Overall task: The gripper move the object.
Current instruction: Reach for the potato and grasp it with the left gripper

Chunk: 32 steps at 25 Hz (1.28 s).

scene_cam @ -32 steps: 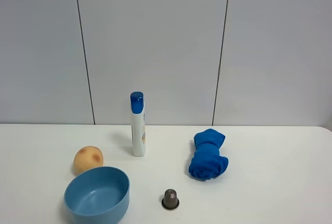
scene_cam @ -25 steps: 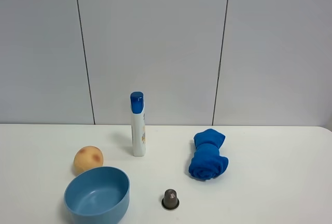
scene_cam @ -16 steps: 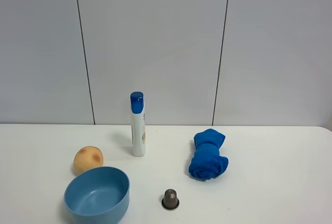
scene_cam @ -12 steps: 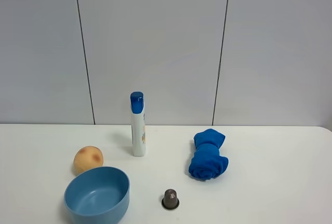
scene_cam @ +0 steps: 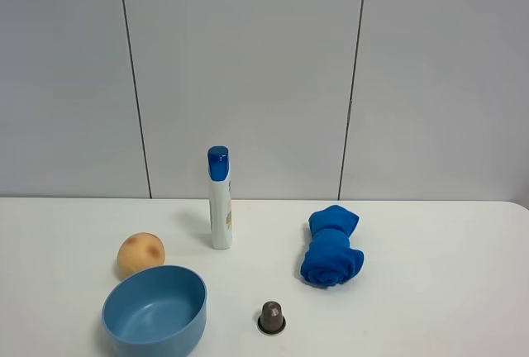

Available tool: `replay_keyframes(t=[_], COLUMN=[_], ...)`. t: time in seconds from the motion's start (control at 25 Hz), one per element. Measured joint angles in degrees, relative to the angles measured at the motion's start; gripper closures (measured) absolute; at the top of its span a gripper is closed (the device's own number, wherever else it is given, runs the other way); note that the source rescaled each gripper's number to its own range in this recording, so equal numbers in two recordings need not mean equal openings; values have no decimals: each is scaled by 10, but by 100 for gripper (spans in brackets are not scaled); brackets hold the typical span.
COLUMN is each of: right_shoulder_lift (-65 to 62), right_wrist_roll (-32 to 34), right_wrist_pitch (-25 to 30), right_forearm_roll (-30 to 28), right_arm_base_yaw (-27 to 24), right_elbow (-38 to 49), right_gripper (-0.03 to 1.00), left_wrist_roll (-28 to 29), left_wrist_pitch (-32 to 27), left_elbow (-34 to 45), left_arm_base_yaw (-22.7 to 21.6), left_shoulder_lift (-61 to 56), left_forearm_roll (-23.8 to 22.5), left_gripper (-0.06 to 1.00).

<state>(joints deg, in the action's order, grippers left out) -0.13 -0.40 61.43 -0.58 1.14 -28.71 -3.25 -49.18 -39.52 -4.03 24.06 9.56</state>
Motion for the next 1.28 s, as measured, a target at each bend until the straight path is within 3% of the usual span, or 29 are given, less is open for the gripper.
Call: replay_keyframes(t=[0.2, 0.64, 0.96, 1.28], right_shoulder_lift=[0, 0, 0, 0], right_wrist_roll=[0, 0, 0, 0], right_wrist_pitch=[0, 0, 0, 0], right_forearm_roll=[0, 0, 0, 0], right_arm_base_yaw=[0, 0, 0, 0], right_elbow=[0, 0, 0, 0], right_gripper=[-3, -3, -3, -3], left_wrist_roll=[-38, -121, -182, -192], left_wrist_pitch=[69, 99, 133, 180], left_elbow=[-70, -189, -216, -217], left_arm_base_yaw=[0, 3, 73, 125], left_shoulder_lift=[183, 493, 611, 690], left_forearm_roll=[52, 104, 115, 115], left_gripper=[-6, -6, -6, -6])
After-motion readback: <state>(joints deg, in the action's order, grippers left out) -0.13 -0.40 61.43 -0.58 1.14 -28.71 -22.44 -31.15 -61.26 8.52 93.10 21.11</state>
